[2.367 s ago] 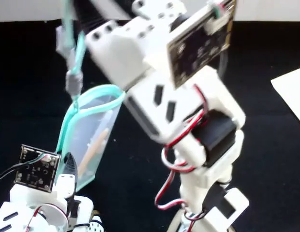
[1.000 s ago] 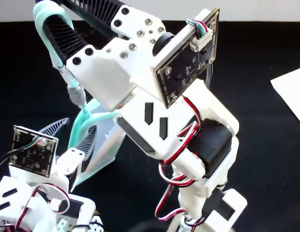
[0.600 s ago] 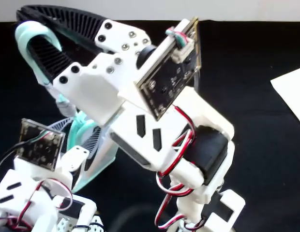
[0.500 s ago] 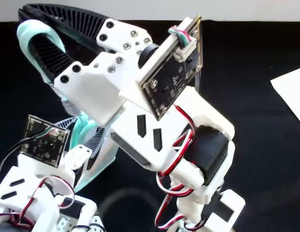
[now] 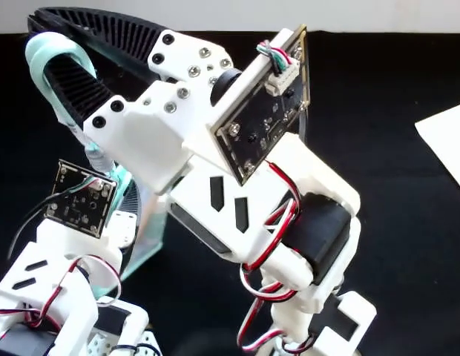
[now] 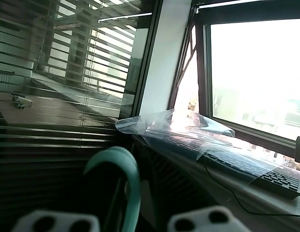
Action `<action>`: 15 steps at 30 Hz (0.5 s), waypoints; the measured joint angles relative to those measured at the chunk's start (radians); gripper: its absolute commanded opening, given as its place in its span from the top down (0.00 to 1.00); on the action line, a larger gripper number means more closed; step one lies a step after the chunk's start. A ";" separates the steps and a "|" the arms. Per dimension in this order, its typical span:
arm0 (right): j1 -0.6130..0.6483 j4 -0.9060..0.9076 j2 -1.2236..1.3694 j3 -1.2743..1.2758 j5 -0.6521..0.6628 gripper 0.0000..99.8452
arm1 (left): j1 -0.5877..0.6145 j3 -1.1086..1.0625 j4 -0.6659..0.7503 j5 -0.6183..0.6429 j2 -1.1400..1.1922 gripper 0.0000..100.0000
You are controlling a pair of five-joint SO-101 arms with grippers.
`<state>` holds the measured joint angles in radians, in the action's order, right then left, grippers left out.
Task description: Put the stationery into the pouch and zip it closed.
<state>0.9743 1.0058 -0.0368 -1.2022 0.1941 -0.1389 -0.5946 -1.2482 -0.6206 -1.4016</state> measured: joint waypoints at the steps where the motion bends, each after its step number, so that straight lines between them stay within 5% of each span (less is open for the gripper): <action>1: -0.015 0.014 0.000 0.000 0.000 0.99 | 0.014 0.021 0.000 0.000 0.000 0.99; 8: -0.149 0.204 0.000 0.000 0.000 0.99 | 0.100 0.190 -0.091 0.000 -0.008 0.99; 15: -0.425 0.264 0.000 0.000 0.000 0.99 | 0.138 0.305 -0.273 0.000 -0.009 0.99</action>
<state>0.5493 1.2697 -0.0368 -1.2022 0.1941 -0.0008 -0.2892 -1.5213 -0.6206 -1.4108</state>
